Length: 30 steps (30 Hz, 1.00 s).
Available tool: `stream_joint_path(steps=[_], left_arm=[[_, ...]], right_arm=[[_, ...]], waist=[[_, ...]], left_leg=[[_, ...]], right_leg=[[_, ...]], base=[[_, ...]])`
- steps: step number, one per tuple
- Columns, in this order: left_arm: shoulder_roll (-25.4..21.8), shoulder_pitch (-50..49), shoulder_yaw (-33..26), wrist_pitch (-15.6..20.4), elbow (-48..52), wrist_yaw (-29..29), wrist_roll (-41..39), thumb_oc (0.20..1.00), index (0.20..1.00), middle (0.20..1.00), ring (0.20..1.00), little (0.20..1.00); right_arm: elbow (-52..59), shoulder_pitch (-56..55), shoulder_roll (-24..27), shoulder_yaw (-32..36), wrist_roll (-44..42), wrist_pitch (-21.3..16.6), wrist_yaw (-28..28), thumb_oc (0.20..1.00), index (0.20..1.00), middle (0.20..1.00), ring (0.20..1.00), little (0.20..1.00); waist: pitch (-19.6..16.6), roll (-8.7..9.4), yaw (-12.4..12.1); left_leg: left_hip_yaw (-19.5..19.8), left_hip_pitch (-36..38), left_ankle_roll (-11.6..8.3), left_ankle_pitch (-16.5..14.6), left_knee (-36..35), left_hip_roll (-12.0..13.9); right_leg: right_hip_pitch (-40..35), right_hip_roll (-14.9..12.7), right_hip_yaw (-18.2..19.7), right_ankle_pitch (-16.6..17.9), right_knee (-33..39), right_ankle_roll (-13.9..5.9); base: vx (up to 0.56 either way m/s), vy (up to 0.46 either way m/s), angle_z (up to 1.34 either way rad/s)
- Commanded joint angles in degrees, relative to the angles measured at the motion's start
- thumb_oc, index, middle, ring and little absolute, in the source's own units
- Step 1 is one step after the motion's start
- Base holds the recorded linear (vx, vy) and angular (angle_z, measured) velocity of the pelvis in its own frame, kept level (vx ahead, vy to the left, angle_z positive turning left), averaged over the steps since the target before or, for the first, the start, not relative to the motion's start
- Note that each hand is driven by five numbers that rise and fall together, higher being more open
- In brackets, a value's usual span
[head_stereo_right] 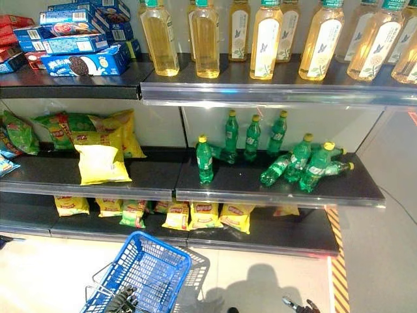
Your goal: Pick up the snacks into the basket
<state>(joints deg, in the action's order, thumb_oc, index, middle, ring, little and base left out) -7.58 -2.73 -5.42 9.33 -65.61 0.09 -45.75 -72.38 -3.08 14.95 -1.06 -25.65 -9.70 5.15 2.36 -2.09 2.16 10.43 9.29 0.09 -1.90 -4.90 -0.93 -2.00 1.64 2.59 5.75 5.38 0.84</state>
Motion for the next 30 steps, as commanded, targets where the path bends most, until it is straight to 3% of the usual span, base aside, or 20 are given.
stream_joint_path(steps=[1, 8, 9, 13, 19, 30], left_arm=[[-1.7, 1.0, 0.6, 2.0, -1.3, 1.3, 3.2, 0.2, 0.2, 0.2, 0.2, 0.2], [-1.5, 0.7, 2.1, 2.6, 4.6, 1.4, 2.6, 0.2, 0.2, 0.2, 0.2, 0.2], [-1.0, -0.2, 2.5, 3.4, 11.7, 0.4, 1.2, 0.2, 0.2, 0.2, 0.2, 0.2], [-1.0, -3.0, 3.7, 4.8, 23.6, -0.1, 0.9, 0.2, 0.2, 0.2, 0.2, 0.2], [-1.2, -3.8, 4.6, 6.3, 32.8, -0.1, -2.0, 0.2, 0.2, 0.2, 0.2, 0.2], [-2.7, -4.9, 6.8, 6.4, 39.9, 0.7, -1.4, 0.2, 0.2, 0.2, 0.2, 0.2]], right_arm=[[-1.3, 2.3, 1.4, -1.7, 1.3, -0.4, -0.6, 1.0, 1.0, 1.0, 1.0, 1.0], [3.7, 2.3, 1.8, -3.6, 2.9, -1.1, -0.6, 1.0, 1.0, 1.0, 1.0, 1.0], [16.5, 1.2, 2.7, -4.8, 4.6, -2.1, -0.1, 1.0, 1.0, 1.0, 1.0, 1.0], [46.0, -3.3, 5.9, -5.0, 8.0, -5.2, -1.7, 1.0, 1.0, 1.0, 1.0, 1.0], [65.4, -2.8, 7.6, -6.4, 9.5, -8.4, -4.4, 1.0, 1.0, 1.0, 1.0, 1.0], [70.0, 5.3, 7.2, -12.3, 10.5, -8.4, -5.8, 1.0, 1.0, 1.0, 1.0, 1.0]], waist=[[-1.3, 3.52, -0.6], [-1.3, 3.38, -0.6], [-1.2, 3.34, -0.5], [-0.7, 3.22, 0.0], [-0.6, 3.25, 0.0], [-1.2, 3.58, -1.5]], left_leg=[[1.6, -3.8, -1.08, 0.6, -0.1, -2.7], [1.7, -3.3, -1.05, 0.0, -0.1, -2.6], [1.6, -3.6, -1.07, 0.2, -0.1, -2.6], [1.5, -4.4, -1.04, 0.9, -0.1, -2.6], [1.9, -4.2, -0.75, 0.3, -0.1, -2.4], [2.0, -3.4, -0.48, -0.1, -0.1, -2.5]], right_leg=[[-3.7, -3.4, 1.7, -6.0, -0.4, -6.33], [-4.2, -3.3, 1.7, -6.6, -0.4, -6.25], [-3.8, -3.2, 1.7, -6.4, -0.4, -6.33], [-2.9, -3.3, 1.9, -5.7, -0.5, -6.61], [-3.2, -3.3, 1.8, -6.3, -0.6, -6.7], [-4.0, -3.4, 2.0, -6.7, -0.4, -6.38]], base=[[0.0, 0.0, 0.0], [0.01, -0.001, 0.0], [0.0, 0.0, 0.0], [-0.03, 0.007, -0.01], [0.0, 0.0, 0.0], [0.0, 0.0, 0.0]])
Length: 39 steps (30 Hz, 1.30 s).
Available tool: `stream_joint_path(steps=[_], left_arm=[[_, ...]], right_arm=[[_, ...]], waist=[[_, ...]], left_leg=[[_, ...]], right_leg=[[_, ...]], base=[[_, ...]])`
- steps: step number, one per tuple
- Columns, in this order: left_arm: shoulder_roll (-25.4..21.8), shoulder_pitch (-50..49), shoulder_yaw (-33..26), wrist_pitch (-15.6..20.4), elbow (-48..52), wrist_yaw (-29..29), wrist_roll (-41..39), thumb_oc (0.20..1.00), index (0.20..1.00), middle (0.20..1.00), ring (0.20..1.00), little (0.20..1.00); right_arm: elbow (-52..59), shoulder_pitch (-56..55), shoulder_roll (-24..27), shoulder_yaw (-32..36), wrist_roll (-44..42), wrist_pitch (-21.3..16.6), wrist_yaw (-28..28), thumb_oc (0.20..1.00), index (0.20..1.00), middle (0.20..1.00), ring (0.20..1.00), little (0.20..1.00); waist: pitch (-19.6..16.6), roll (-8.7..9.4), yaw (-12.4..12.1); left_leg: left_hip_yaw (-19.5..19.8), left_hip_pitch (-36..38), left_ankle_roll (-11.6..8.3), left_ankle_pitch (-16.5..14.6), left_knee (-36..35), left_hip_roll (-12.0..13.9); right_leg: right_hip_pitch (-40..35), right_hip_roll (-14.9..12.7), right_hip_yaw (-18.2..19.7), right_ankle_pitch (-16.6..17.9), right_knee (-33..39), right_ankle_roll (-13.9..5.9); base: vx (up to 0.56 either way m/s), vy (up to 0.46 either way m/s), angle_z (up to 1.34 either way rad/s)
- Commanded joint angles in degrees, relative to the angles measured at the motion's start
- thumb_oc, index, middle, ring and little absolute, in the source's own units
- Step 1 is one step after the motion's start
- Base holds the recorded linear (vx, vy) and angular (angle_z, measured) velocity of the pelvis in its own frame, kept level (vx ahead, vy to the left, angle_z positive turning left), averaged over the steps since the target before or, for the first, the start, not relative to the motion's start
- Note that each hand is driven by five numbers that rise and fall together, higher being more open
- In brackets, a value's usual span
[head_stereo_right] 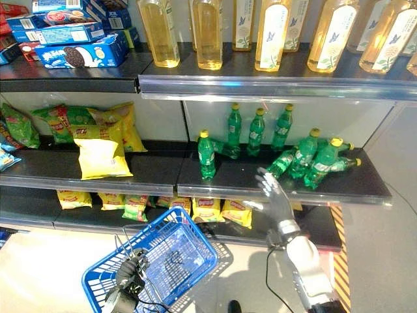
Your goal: Pick up the snacks into the basket
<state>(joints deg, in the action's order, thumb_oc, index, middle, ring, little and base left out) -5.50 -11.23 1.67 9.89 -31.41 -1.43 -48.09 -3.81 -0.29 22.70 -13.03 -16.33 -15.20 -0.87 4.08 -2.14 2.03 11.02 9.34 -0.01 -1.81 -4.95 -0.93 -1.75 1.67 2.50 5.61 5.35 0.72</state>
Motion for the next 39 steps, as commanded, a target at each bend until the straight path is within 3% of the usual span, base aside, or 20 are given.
stream_joint_path(steps=[1, 8, 10, 13, 14, 15, 16, 18, 19, 20, 22, 24, 27, 29, 30, 31, 32, 34, 39], left_arm=[[-5.0, 3.5, -0.2, 5.8, 6.3, 2.3, 1.0, 0.2, 0.2, 0.2, 0.2, 0.2], [-6.1, 3.4, 0.4, 5.6, 11.0, 2.2, 1.1, 0.2, 0.2, 0.2, 0.2, 0.2], [-7.6, 4.1, 1.2, 5.4, 13.8, 2.4, 2.3, 0.2, 0.2, 0.2, 0.2, 0.2], [-8.5, 4.6, 1.6, 5.3, 15.1, 2.6, 3.0, 0.2, 0.2, 0.2, 0.2, 0.2], [-8.9, 5.8, 2.6, 5.1, 16.4, 3.2, 2.7, 0.2, 0.2, 0.2, 0.2, 0.2], [-8.9, 6.2, 3.3, 5.1, 16.7, 3.5, 2.8, 0.2, 0.2, 0.2, 0.2, 0.2], [-8.9, 6.7, 4.4, 4.9, 16.8, 3.4, 2.9, 0.2, 0.2, 0.2, 0.2, 0.2], [-9.7, 7.2, 5.0, 4.8, 17.6, 3.4, 3.7, 0.2, 0.2, 0.2, 0.2, 0.2], [-10.2, 7.2, 5.0, 4.8, 18.0, 3.4, 4.1, 0.2, 0.2, 0.2, 0.2, 0.2], [-10.2, 7.2, 5.0, 4.8, 18.0, 3.4, 4.1, 0.2, 0.2, 0.2, 0.2, 0.2], [-11.7, 6.0, 4.4, 4.9, 20.7, 2.9, 5.6, 0.2, 0.2, 0.2, 0.2, 0.2], [-13.1, 6.4, 4.3, 4.8, 22.7, 2.4, 7.3, 0.2, 0.2, 0.2, 0.2, 0.2], [-15.6, 7.4, 4.3, 5.4, 24.0, 1.7, 9.2, 0.2, 0.2, 0.2, 0.2, 0.2], [-15.9, 7.2, 3.8, 5.7, 25.1, 1.4, 9.0, 0.2, 0.2, 0.2, 0.2, 0.2], [-15.9, 7.3, 3.7, 5.7, 25.1, 1.4, 9.0, 0.2, 0.2, 0.2, 0.2, 0.2], [-15.8, 7.0, 3.4, 6.1, 25.2, 1.1, 8.9, 0.2, 0.2, 0.2, 0.2, 0.2], [-15.6, 7.0, 3.3, 6.2, 25.3, 0.9, 8.6, 0.2, 0.2, 0.2, 0.2, 0.2], [-15.2, 7.3, 3.6, 6.4, 25.0, 0.4, 7.4, 0.2, 0.2, 0.2, 0.2, 0.2], [-14.1, 6.5, 3.5, 6.5, 25.3, 0.0, 7.8, 0.2, 0.2, 0.2, 0.2, 0.2]], right_arm=[[0.8, 3.7, -0.5, -0.7, 2.2, -2.6, 0.7, 1.0, 1.0, 1.0, 1.0, 1.0], [-8.1, 9.5, -2.7, -1.8, 2.2, -0.3, 3.6, 1.0, 1.0, 1.0, 1.0, 1.0], [-12.2, 12.1, -2.8, -0.6, 0.9, 0.3, 5.2, 1.0, 1.0, 1.0, 1.0, 1.0], [-15.0, 14.0, -2.4, 0.3, -0.4, 0.3, 6.1, 1.0, 1.0, 1.0, 1.0, 1.0], [-16.1, 15.8, -1.4, 0.9, -0.9, 0.8, 6.8, 1.0, 1.0, 1.0, 1.0, 1.0], [-16.5, 16.6, -0.9, 1.3, -1.0, 0.9, 6.9, 1.0, 1.0, 1.0, 1.0, 1.0], [-18.0, 17.8, -0.6, 1.7, -1.5, 1.0, 8.1, 1.0, 1.0, 1.0, 1.0, 1.0], [-20.7, 19.1, -0.1, 3.1, -2.2, 0.8, 9.7, 1.0, 1.0, 1.0, 1.0, 1.0], [-21.4, 19.6, -0.2, 3.3, -2.7, 0.7, 10.2, 1.0, 1.0, 1.0, 1.0, 1.0], [-21.5, 19.6, -0.2, 3.3, -2.7, 0.7, 10.2, 1.0, 1.0, 1.0, 1.0, 1.0], [-22.2, 20.4, -1.2, 3.6, -2.6, 1.2, 11.2, 1.0, 1.0, 1.0, 1.0, 1.0], [-23.6, 20.7, -1.8, 4.4, -2.5, 1.2, 12.2, 1.0, 1.0, 1.0, 1.0, 1.0], [-24.8, 23.9, -3.6, 3.3, -2.7, 1.6, 13.1, 1.0, 1.0, 1.0, 1.0, 1.0], [-26.9, 26.8, -5.0, 2.7, -2.8, 1.8, 14.0, 1.0, 1.0, 1.0, 1.0, 1.0], [-27.0, 26.9, -5.1, 2.7, -2.8, 1.8, 14.0, 1.0, 1.0, 1.0, 1.0, 1.0], [-29.1, 29.0, -5.5, 2.3, -2.5, 2.2, 14.9, 1.0, 1.0, 1.0, 1.0, 1.0], [-29.6, 29.4, -5.6, 2.0, -2.8, 2.0, 15.3, 1.0, 1.0, 1.0, 1.0, 1.0], [-29.2, 29.4, -5.5, 1.5, -3.1, 2.1, 16.1, 1.0, 1.0, 1.0, 1.0, 1.0], [-29.0, 28.4, -5.2, 2.2, -3.1, 2.0, 16.2, 1.0, 1.0, 1.0, 1.0, 1.0]], waist=[[-2.9, 3.7, -1.5], [-2.3, 4.25, -3.1], [-1.0, 4.16, -4.1], [0.1, 4.44, -4.5], [2.4, 4.9, -5.5], [3.4, 4.48, -6.0], [4.1, 4.23, -6.3], [4.0, 4.11, -6.7], [3.7, 4.02, -7.2], [3.7, 4.06, -7.2], [2.3, 3.91, -8.0], [2.3, 4.38, -8.4], [4.5, 4.83, -8.7], [5.7, 4.39, -9.5], [5.8, 4.41, -9.5], [6.0, 5.13, -9.5], [6.3, 5.49, -9.3], [6.7, 5.45, -8.3], [6.0, 5.95, -8.7]], left_leg=[[1.5, -3.4, -0.41, -0.1, -0.1, -2.5], [3.3, -3.6, -0.6, 0.5, -0.1, -2.8], [6.2, -5.0, -1.16, 1.4, 0.6, -3.0], [7.4, -8.8, -1.4, 0.3, 7.3, -4.8], [6.6, -13.5, -3.01, -1.2, 17.1, -8.2], [6.0, -15.0, -3.98, -0.1, 18.4, -8.5], [4.5, -17.1, -4.88, 1.5, 17.9, -7.1], [0.1, -20.0, -4.75, 4.1, 14.4, -2.7], [0.0, -20.3, -4.56, 4.8, 12.8, -2.0], [0.0, -20.3, -4.56, 4.9, 12.7, -2.0], [2.0, -18.0, -2.26, 3.8, 10.9, -3.8], [1.6, -16.6, -0.98, 3.6, 9.0, -3.9], [0.0, -16.2, 0.35, 2.6, 9.7, -3.7], [-1.1, -16.0, 0.47, 2.1, 9.9, -3.0], [-1.1, -16.0, 0.47, 2.1, 9.9, -3.0], [-1.4, -14.7, 0.2, 1.5, 8.6, -3.5], [-1.1, -14.2, 0.13, 1.3, 8.4, -3.9], [0.0, -14.5, 0.25, 1.2, 8.9, -4.7], [0.1, -14.4, -0.08, 1.0, 7.5, -4.4]], right_leg=[[-4.4, -3.4, 2.0, -6.6, -0.4, -6.23], [-5.0, -3.5, 0.2, -7.1, -0.9, -5.7], [-2.8, -2.9, -2.1, -8.6, -4.9, -5.01], [-0.8, -2.9, -2.8, -9.7, -7.7, -4.48], [-0.3, -4.2, -4.1, -10.0, -9.3, -4.2], [-0.6, -4.5, -5.1, -10.2, -9.7, -4.17], [-1.2, -4.7, -6.0, -10.5, -9.5, -4.33], [-2.4, -5.0, -7.2, -10.5, -8.4, -4.98], [-2.7, -4.9, -7.3, -10.5, -8.0, -5.34], [-2.7, -4.9, -7.2, -10.5, -8.0, -5.34], [-2.3, -5.5, -5.4, -11.7, -9.5, -6.79], [0.0, -6.1, -5.3, -12.5, -15.4, -7.61], [7.0, -7.5, -5.6, -8.3, -27.3, -10.2], [10.2, -8.6, -7.0, -6.9, -29.1, -10.89], [10.2, -8.6, -7.0, -6.9, -29.2, -10.89], [10.5, -9.2, -7.6, -6.6, -18.4, -9.9], [9.9, -9.0, -7.4, -5.5, -14.2, -9.56], [10.0, -7.1, -2.0, -4.4, -13.1, -9.76], [7.5, -7.5, -2.5, -3.5, -8.7, -9.22]], base=[[0.0, 0.0, 0.0], [-0.01, -0.02, 0.08], [-0.12, -0.068, 0.47], [-0.08, -0.021, 0.68], [-0.14, 0.021, 0.82], [-0.13, 0.054, 0.87], [-0.02, 0.066, 0.78], [0.06, 0.054, 0.93], [0.07, 0.036, 0.79], [0.12, 0.141, 0.48], [0.16, 0.267, 0.25], [0.11, 0.213, -0.32], [-0.02, 0.163, -0.47], [-0.01, 0.1, -0.39], [0.11, 0.054, -0.82], [0.14, -0.023, -0.72], [0.15, -0.006, -0.56], [0.05, 0.018, -0.04], [0.05, -0.047, 0.37]])
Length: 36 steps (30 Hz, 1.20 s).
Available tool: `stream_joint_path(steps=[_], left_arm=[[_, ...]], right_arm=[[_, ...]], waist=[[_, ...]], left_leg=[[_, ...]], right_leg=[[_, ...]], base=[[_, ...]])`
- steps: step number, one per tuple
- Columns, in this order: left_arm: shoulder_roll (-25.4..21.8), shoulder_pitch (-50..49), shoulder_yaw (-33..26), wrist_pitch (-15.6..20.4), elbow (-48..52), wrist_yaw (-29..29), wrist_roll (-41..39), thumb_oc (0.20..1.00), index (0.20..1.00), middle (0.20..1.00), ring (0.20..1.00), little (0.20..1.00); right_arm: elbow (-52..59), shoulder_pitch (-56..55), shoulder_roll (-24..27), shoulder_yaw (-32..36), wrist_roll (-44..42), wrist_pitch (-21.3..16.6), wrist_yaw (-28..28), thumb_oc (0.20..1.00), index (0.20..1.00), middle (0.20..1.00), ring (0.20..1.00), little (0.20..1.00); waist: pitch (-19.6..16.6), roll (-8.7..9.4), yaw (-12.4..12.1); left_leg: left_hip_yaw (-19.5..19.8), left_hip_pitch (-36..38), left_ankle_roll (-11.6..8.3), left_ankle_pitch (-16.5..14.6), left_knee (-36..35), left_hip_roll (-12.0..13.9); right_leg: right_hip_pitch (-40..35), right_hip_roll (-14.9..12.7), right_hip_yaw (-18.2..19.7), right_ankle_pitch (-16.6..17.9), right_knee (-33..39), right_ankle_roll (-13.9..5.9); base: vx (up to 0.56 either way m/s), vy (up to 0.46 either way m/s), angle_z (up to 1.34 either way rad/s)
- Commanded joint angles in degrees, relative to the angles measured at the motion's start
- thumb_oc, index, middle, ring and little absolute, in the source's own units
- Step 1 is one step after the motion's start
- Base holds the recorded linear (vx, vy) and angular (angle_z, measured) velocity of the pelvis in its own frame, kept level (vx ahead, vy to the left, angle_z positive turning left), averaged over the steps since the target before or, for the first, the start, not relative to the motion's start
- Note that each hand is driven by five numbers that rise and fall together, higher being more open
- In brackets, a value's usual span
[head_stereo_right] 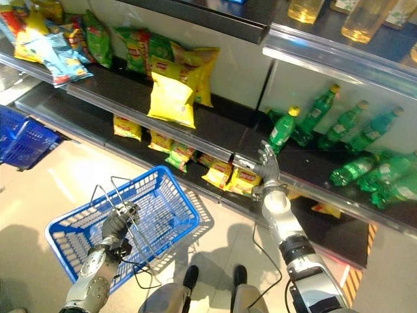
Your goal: Pick up the snacks into the basket
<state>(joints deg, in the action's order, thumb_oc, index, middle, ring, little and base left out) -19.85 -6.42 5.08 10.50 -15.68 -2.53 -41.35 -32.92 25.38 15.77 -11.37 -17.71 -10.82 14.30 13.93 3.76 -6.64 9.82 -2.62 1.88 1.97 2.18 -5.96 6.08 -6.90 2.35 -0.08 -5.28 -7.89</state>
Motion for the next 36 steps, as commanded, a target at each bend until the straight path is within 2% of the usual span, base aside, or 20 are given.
stream_joint_path(steps=[1, 13, 20, 28, 31, 36], left_arm=[[0.5, 1.4, 0.3, 5.7, 9.6, 1.2, 1.1, 0.2, 0.2, 0.2, 0.2, 0.2], [1.5, 0.7, -0.4, 5.4, 9.7, 0.3, 1.2, 0.2, 0.2, 0.2, 0.2, 0.2], [2.7, 0.0, -0.8, 5.3, 9.4, 0.7, 1.3, 0.2, 0.2, 0.2, 0.2, 0.2], [2.8, 2.0, -1.6, 6.2, 8.0, 1.7, 1.5, 0.2, 0.2, 0.2, 0.2, 0.2], [2.5, 2.2, -1.3, 6.3, 8.3, 2.0, 1.4, 0.2, 0.2, 0.2, 0.2, 0.2], [1.3, 1.6, -0.1, 6.0, 9.0, 2.4, 1.0, 0.2, 0.2, 0.2, 0.2, 0.2]], right_arm=[[-0.4, 2.5, 1.7, 0.8, -1.8, -2.4, 1.1, 1.0, 1.0, 1.0, 1.0, 1.0], [0.1, -2.3, 2.6, 4.2, -1.5, -2.4, 2.1, 1.0, 1.0, 1.0, 1.0, 1.0], [1.5, -8.3, 4.0, 8.1, -0.9, -2.7, 2.3, 1.0, 1.0, 1.0, 1.0, 1.0], [1.8, -12.8, 6.7, 10.4, 0.1, -3.2, 0.0, 1.0, 1.0, 1.0, 1.0, 1.0], [0.0, -11.8, 7.1, 10.4, -0.3, -3.4, -0.1, 1.0, 1.0, 1.0, 1.0, 1.0], [-2.6, -4.8, 9.5, 6.6, -0.7, -2.9, -0.7, 1.0, 1.0, 1.0, 1.0, 1.0]], waist=[[-4.2, -0.04, 0.0], [-6.3, -0.74, 2.5], [-8.3, 0.06, 4.2], [-9.4, 0.91, 5.2], [-9.4, 0.89, 5.1], [-8.0, 1.13, 4.3]], left_leg=[[1.4, -2.3, -2.07, -2.6, -0.2, 0.8], [3.0, 0.4, -2.69, -2.8, -2.3, 2.0], [2.1, 2.8, -2.77, -2.3, -5.7, 3.6], [1.2, 4.1, -2.46, -2.6, -6.8, 3.8], [1.0, 4.3, -2.28, -2.9, -6.6, 3.6], [0.5, 3.1, -2.27, -3.5, -4.6, 3.0]], right_leg=[[-0.8, 1.1, -2.4, 2.0, 2.4, -0.56], [-2.8, 1.8, -3.6, -0.4, 1.9, 0.2], [-5.2, 1.9, -3.5, 0.1, 4.7, 0.01], [-5.4, 1.7, -2.3, 0.3, 4.5, -0.27], [-5.3, 1.8, -1.7, 0.3, 4.4, -0.29], [-4.1, 1.9, -0.9, 0.4, 3.7, -0.26]], base=[[0.08, -0.076, 0.05], [0.05, -0.028, 0.04], [0.03, 0.004, -0.03], [0.0, 0.003, -0.03], [0.01, 0.023, -0.14], [-0.02, 0.007, -0.07]])
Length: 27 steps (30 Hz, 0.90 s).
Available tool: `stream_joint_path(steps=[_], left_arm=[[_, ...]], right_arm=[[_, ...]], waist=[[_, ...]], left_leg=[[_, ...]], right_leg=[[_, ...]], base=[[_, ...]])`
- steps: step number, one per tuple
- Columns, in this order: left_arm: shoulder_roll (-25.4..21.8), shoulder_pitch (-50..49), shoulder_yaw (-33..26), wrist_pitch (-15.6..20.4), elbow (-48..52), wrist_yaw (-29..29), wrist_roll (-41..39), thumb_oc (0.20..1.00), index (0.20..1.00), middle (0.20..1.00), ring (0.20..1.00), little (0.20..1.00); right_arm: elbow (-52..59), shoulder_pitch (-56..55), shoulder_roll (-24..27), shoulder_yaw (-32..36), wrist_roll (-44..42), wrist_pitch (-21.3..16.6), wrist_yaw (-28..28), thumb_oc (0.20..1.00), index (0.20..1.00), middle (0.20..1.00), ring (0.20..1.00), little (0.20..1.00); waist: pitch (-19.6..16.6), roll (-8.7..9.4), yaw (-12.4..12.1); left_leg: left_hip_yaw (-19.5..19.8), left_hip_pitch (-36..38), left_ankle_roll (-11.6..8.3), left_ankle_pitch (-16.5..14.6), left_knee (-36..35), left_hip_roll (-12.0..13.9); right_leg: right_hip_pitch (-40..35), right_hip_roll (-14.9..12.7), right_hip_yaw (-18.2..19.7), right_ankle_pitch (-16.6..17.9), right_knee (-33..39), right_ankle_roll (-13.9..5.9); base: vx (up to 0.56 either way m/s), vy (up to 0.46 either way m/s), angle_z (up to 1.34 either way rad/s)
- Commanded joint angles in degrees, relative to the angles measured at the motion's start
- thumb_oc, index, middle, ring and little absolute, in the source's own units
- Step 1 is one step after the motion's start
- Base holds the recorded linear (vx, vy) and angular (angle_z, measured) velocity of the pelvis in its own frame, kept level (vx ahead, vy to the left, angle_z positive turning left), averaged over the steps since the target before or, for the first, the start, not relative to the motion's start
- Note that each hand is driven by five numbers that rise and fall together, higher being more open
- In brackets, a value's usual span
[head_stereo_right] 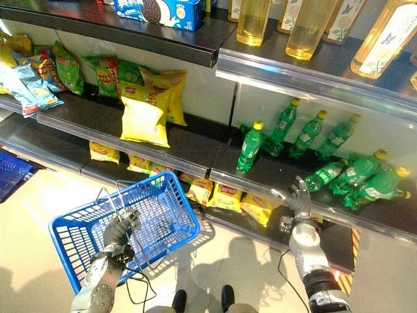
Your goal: Pick up the snacks into the basket
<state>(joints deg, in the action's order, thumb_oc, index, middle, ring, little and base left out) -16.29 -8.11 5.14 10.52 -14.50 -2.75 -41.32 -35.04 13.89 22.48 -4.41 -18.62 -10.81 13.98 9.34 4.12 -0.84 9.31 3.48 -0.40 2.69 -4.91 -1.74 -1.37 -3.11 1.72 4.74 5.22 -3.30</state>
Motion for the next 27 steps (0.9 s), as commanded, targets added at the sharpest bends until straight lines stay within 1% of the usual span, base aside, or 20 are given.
stream_joint_path(steps=[1, 2, 3, 4, 5, 6, 7, 8, 9, 10, 11, 16, 17, 19, 27], left_arm=[[-2.6, 3.1, 0.5, 5.9, 8.1, 2.8, 0.5, 0.2, 0.2, 0.2, 0.2, 0.2], [-3.0, 3.2, 1.1, 5.9, 8.5, 2.9, 0.0, 0.2, 0.2, 0.2, 0.2, 0.2], [-3.0, 3.2, 1.0, 5.9, 8.5, 2.9, 0.0, 0.2, 0.2, 0.2, 0.2, 0.2], [-3.7, 2.9, 2.1, 5.8, 9.6, 3.1, -0.8, 0.2, 0.2, 0.2, 0.2, 0.2], [-4.0, 2.9, 2.4, 5.7, 10.0, 3.3, -0.9, 0.2, 0.2, 0.2, 0.2, 0.2], [-4.0, 3.0, 2.4, 5.7, 10.0, 3.3, -0.9, 0.2, 0.2, 0.2, 0.2, 0.2], [-4.8, 3.0, 3.3, 5.7, 11.3, 3.9, -1.2, 0.2, 0.2, 0.2, 0.2, 0.2], [-4.8, 3.0, 3.2, 5.7, 11.3, 3.9, -1.2, 0.2, 0.2, 0.2, 0.2, 0.2], [-5.1, 3.0, 3.9, 5.6, 12.4, 4.2, -1.4, 0.2, 0.2, 0.2, 0.2, 0.2], [-5.1, 3.0, 3.9, 5.5, 12.4, 4.2, -1.4, 0.2, 0.2, 0.2, 0.2, 0.2], [-5.2, 2.9, 4.6, 5.5, 12.9, 4.4, -1.5, 0.2, 0.2, 0.2, 0.2, 0.2], [-5.4, 2.4, 5.3, 5.4, 14.2, 4.5, -2.0, 0.2, 0.2, 0.2, 0.2, 0.2], [-5.6, 2.5, 5.6, 5.3, 14.3, 4.5, -2.2, 0.2, 0.2, 0.2, 0.2, 0.2], [-5.6, 2.7, 5.6, 5.3, 14.3, 4.2, -2.5, 0.2, 0.2, 0.2, 0.2, 0.2], [-5.9, 2.5, 6.2, 5.3, 15.9, 3.9, -3.0, 0.2, 0.2, 0.2, 0.2, 0.2]], right_arm=[[-1.7, 9.6, 3.1, -1.8, -0.4, -2.8, -0.3, 1.0, 1.0, 1.0, 1.0, 1.0], [-3.5, 12.3, 3.3, -2.9, -1.0, -2.6, -0.4, 1.0, 1.0, 1.0, 1.0, 1.0], [-3.7, 12.5, 3.3, -3.0, -1.1, -2.7, -0.4, 1.0, 1.0, 1.0, 1.0, 1.0], [-6.4, 17.0, 3.6, -4.9, -2.1, -2.4, -0.3, 1.0, 1.0, 1.0, 1.0, 1.0], [-7.6, 18.8, 4.0, -5.7, -2.6, -2.2, -0.5, 1.0, 1.0, 1.0, 1.0, 1.0], [-7.8, 18.9, 4.1, -5.8, -2.7, -2.3, -0.6, 1.0, 1.0, 1.0, 1.0, 1.0], [-9.1, 23.0, 5.2, -7.6, -3.2, -2.0, -0.9, 1.0, 1.0, 1.0, 1.0, 1.0], [-9.2, 23.2, 5.2, -7.6, -3.2, -2.0, -0.9, 1.0, 1.0, 1.0, 1.0, 1.0], [-10.1, 26.2, 6.1, -8.8, -3.7, -1.8, -1.3, 1.0, 1.0, 1.0, 1.0, 1.0], [-10.2, 26.3, 6.1, -8.9, -3.7, -1.9, -1.3, 1.0, 1.0, 1.0, 1.0, 1.0], [-11.2, 28.6, 6.8, -9.5, -4.1, -1.8, -1.4, 1.0, 1.0, 1.0, 1.0, 1.0], [-13.6, 32.7, 7.8, -10.8, -5.3, -1.8, -1.5, 1.0, 1.0, 1.0, 1.0, 1.0], [-15.6, 34.6, 8.1, -11.1, -5.8, -1.5, -1.4, 1.0, 1.0, 1.0, 1.0, 1.0], [-17.1, 35.6, 7.4, -10.5, -7.9, -1.5, -1.3, 1.0, 1.0, 1.0, 1.0, 1.0], [-22.7, 38.5, 6.6, -10.0, -9.9, -1.1, -0.6, 1.0, 1.0, 1.0, 1.0, 1.0]], waist=[[-2.5, 0.89, -1.9], [-2.0, 0.95, -2.4], [-2.0, 0.94, -2.3], [-0.8, 1.12, -3.0], [-0.4, 1.18, -3.2], [-0.4, 1.17, -3.2], [1.1, 1.26, -3.7], [1.1, 1.25, -3.6], [2.2, 1.25, -4.0], [2.2, 1.23, -4.0], [3.0, 1.24, -4.2], [4.6, 1.33, -4.7], [5.3, 1.42, -5.1], [6.0, 1.44, -5.3], [7.0, 1.35, -6.0]], left_leg=[[1.0, -4.0, -0.05, -4.2, 3.3, -1.4], [1.1, -4.8, -0.09, -4.1, 3.5, -1.4], [1.1, -4.9, -0.09, -4.1, 3.6, -1.4], [1.1, -6.3, -0.2, -4.0, 4.2, -1.5], [1.2, -6.9, -0.25, -3.9, 4.6, -1.6], [1.2, -7.0, -0.25, -3.9, 4.7, -1.6], [1.5, -8.5, -0.36, -3.8, 5.8, -1.9], [1.5, -8.7, -0.36, -3.8, 5.9, -2.0], [1.8, -9.7, -0.48, -3.7, 6.7, -2.2], [1.8, -9.7, -0.48, -3.8, 6.7, -2.2], [2.2, -10.2, -0.5, -3.7, 7.0, -2.3], [2.7, -11.3, -0.58, -3.4, 7.4, -2.3], [2.9, -11.7, -0.59, -3.3, 7.6, -2.3], [3.1, -12.0, -0.63, -3.2, 7.8, -2.3], [3.8, -12.1, -0.8, -3.1, 7.4, -2.3]], right_leg=[[3.9, -1.8, -0.3, -4.2, -6.8, -4.78], [4.5, -1.8, -0.3, -4.0, -6.9, -4.79], [4.6, -1.8, -0.2, -4.0, -6.9, -4.8], [5.8, -1.6, -0.2, -3.7, -7.1, -4.78], [6.3, -1.5, -0.2, -3.6, -7.3, -4.74], [6.4, -1.5, -0.2, -3.6, -7.4, -4.74], [7.6, -1.4, -0.3, -3.5, -8.1, -4.68], [7.7, -1.4, -0.3, -3.5, -8.2, -4.68], [8.4, -1.4, -0.5, -3.4, -8.7, -4.59], [8.4, -1.4, -0.6, -3.4, -8.7, -4.59], [8.7, -1.4, -0.8, -3.4, -8.8, -4.55], [9.8, -1.3, -1.3, -3.5, -9.6, -4.49], [10.1, -1.3, -1.6, -3.5, -9.9, -4.49], [10.4, -1.4, -1.9, -3.6, -10.4, -4.53], [10.5, -1.7, -3.3, -4.0, -10.7, -4.66]], base=[[-0.07, -0.007, -0.08], [-0.07, -0.007, -0.05], [-0.09, -0.019, -0.07], [-0.07, -0.021, -0.04], [-0.07, -0.021, -0.08], [-0.08, -0.01, -0.05], [-0.07, -0.005, -0.03], [-0.1, -0.01, 0.06], [-0.04, -0.005, 0.12], [-0.04, -0.004, 0.17], [-0.01, 0.001, 0.12], [-0.02, -0.003, 0.05], [-0.02, -0.005, 0.07], [-0.02, -0.002, 0.08], [0.0, 0.001, 0.08]])
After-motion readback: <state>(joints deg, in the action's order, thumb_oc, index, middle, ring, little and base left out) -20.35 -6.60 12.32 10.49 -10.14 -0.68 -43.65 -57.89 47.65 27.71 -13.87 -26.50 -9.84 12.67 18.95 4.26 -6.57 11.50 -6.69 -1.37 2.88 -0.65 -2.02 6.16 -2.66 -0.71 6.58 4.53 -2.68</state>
